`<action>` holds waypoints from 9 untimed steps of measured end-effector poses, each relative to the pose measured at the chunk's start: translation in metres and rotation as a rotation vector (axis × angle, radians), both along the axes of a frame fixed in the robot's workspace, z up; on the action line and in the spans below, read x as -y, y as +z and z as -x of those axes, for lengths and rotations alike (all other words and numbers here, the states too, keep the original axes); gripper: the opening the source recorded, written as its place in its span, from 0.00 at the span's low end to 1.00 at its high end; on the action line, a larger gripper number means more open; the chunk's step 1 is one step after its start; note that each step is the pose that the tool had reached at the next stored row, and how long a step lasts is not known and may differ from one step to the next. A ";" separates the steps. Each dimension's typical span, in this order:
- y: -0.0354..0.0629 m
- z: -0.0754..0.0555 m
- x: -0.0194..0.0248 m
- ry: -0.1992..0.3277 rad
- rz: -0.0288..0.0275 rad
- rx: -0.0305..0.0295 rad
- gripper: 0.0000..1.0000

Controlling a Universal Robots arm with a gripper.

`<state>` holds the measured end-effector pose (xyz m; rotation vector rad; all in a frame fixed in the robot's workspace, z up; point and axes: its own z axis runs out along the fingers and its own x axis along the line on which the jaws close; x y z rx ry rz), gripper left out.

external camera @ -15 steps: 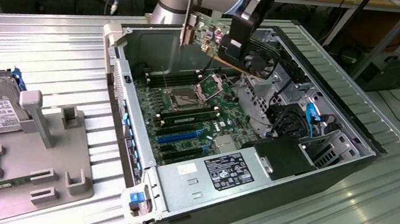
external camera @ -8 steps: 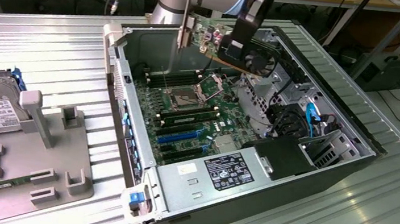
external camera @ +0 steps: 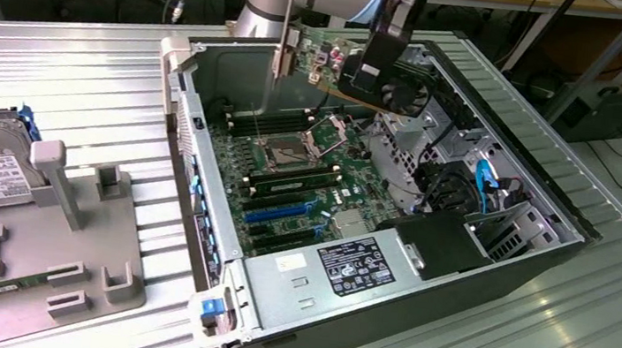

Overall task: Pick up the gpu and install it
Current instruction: 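Insert the gpu into the slot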

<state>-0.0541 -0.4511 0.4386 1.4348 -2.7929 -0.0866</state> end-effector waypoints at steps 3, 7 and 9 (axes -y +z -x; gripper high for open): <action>0.0000 0.000 0.0000 0.022 -0.0009 0.0000 0.29; 0.0000 0.000 0.0000 0.052 -0.0021 0.0000 0.29; 0.0001 0.000 0.0000 0.070 -0.0024 -0.0001 0.29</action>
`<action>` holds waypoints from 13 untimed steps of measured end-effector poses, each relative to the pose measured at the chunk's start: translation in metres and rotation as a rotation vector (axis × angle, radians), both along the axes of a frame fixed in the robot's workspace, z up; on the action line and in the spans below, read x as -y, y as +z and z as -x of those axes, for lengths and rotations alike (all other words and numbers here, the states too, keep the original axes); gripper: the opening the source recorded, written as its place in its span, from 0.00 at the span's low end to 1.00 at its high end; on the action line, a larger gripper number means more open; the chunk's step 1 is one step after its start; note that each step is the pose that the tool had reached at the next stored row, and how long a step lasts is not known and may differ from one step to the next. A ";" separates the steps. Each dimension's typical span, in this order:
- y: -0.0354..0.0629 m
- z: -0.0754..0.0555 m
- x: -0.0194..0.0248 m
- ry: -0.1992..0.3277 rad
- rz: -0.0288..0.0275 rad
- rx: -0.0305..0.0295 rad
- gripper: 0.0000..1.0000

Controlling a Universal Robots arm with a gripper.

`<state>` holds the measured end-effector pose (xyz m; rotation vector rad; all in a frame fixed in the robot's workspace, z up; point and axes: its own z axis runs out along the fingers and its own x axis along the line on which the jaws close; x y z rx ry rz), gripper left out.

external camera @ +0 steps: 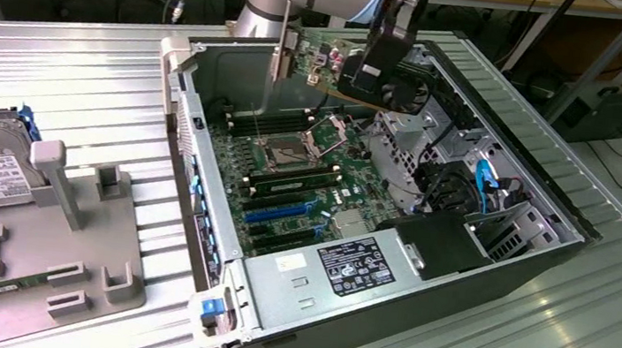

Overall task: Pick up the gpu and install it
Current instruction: 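Insert the gpu into the slot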

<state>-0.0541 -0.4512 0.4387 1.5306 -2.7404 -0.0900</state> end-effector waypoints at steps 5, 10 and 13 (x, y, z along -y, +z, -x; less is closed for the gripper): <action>-0.0001 0.000 0.0000 0.100 -0.0011 0.0000 0.29; 0.0000 0.000 0.0000 0.159 -0.0016 0.0000 0.29; 0.0000 0.000 0.0000 0.193 -0.0018 0.0000 0.29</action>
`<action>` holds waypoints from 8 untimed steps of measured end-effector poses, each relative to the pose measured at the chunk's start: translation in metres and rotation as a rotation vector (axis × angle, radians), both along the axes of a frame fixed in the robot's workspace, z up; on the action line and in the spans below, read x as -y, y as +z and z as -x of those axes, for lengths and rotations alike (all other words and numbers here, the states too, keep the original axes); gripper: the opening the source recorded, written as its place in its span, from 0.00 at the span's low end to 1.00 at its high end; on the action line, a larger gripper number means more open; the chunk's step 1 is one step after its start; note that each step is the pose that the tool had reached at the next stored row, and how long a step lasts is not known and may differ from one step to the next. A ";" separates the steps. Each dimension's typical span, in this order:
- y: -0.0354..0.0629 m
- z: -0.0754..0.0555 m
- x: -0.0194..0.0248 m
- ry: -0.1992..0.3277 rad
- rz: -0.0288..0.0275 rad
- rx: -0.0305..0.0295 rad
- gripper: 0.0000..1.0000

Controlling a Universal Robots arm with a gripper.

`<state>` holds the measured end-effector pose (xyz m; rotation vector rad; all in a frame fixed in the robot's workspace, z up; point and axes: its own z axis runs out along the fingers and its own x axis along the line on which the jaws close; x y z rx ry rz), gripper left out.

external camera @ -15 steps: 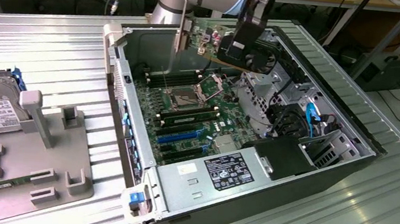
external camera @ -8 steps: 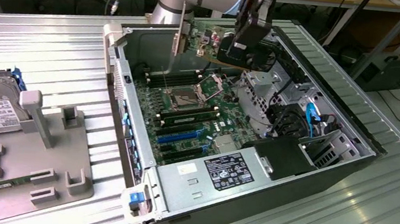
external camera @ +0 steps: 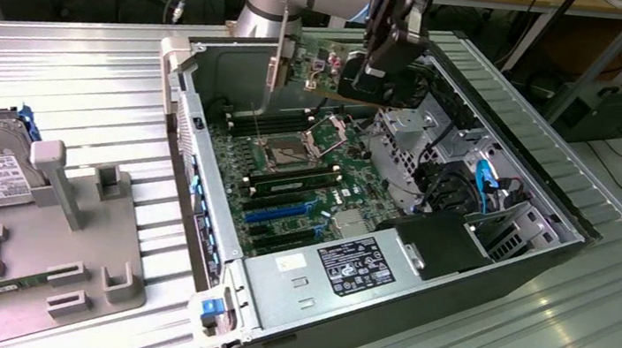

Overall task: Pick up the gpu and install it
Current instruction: 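Insert the gpu into the slot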

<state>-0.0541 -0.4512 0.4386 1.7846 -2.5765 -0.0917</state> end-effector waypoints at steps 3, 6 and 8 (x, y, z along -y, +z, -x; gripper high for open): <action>0.0000 0.000 0.0000 0.031 -0.0002 0.0000 0.29; -0.0001 0.000 0.0000 0.066 -0.0002 0.0000 0.29; -0.0001 0.000 0.0000 0.098 -0.0002 0.0000 0.29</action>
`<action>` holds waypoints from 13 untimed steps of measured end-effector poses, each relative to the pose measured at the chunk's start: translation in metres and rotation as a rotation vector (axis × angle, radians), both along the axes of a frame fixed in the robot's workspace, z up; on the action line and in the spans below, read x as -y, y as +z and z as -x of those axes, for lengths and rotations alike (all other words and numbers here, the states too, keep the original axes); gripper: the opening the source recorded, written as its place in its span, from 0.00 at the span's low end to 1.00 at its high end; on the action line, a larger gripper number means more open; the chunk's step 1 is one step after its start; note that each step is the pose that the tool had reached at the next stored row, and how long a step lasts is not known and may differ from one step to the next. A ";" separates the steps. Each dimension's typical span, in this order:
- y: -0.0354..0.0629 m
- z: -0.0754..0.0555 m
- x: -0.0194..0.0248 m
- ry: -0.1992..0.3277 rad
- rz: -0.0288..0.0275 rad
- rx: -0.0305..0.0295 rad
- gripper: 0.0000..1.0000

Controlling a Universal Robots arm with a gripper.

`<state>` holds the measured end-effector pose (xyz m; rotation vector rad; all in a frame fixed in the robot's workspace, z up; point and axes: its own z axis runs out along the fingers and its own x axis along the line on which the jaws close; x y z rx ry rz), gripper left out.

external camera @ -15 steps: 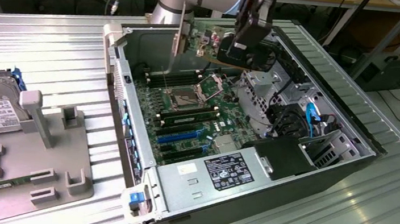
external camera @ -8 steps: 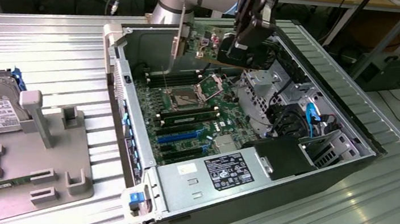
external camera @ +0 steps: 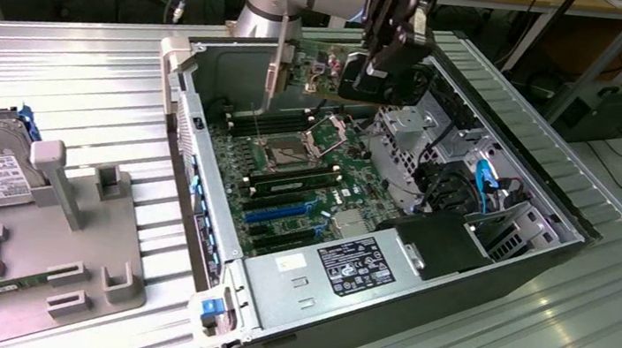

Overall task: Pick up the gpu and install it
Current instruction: 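Insert the gpu into the slot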

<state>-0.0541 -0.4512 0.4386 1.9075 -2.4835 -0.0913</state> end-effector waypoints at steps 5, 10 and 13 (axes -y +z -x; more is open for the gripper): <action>0.0000 0.000 0.0000 0.076 -0.0003 0.0001 0.29; 0.0000 0.000 0.0000 0.115 -0.0003 0.0000 0.29; 0.0000 0.000 0.0000 0.115 -0.0002 0.0000 0.29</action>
